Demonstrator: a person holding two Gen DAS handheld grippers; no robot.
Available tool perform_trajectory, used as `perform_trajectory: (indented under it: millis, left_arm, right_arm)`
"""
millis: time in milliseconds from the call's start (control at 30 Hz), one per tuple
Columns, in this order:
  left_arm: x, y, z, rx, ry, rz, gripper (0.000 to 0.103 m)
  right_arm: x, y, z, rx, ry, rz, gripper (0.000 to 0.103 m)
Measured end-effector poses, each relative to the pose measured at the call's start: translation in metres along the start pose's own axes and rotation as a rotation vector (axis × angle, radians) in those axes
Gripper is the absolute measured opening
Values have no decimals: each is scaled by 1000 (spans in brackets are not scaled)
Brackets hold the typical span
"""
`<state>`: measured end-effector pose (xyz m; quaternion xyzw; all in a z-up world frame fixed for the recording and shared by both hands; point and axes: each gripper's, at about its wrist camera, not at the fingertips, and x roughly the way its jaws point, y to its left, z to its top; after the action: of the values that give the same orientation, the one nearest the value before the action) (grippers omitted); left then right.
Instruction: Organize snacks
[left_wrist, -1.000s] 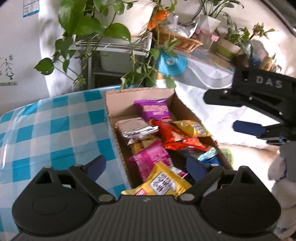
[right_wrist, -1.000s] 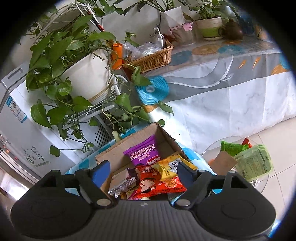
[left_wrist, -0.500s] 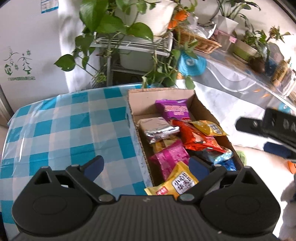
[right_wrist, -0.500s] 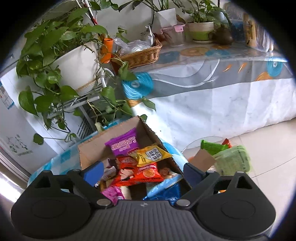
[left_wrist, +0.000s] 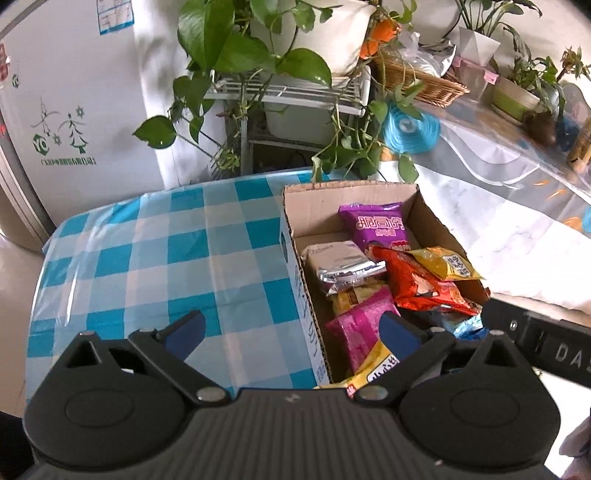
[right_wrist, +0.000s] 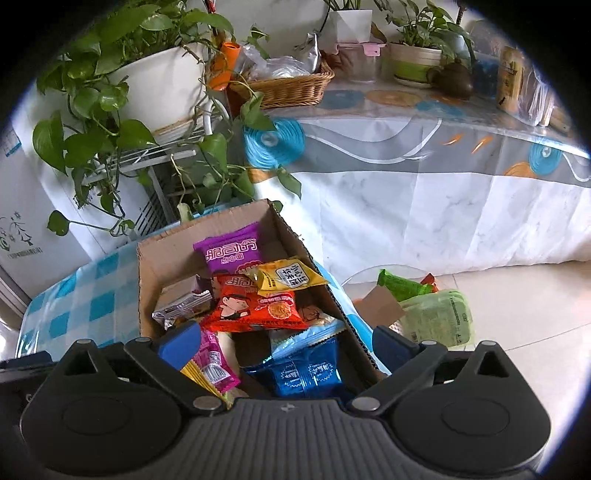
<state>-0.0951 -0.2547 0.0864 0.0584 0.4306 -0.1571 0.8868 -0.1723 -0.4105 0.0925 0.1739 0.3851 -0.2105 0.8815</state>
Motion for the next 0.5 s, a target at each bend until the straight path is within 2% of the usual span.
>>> perform_trajectory:
  millis: [367, 500]
  left_arm:
    - [1, -7, 8, 53, -12, 75, 101]
    - [0, -7, 11, 65, -23, 79, 102]
  right_arm:
    - [3, 3, 0, -32, 14, -25, 103]
    - [3, 5, 0, -47, 15, -32, 103]
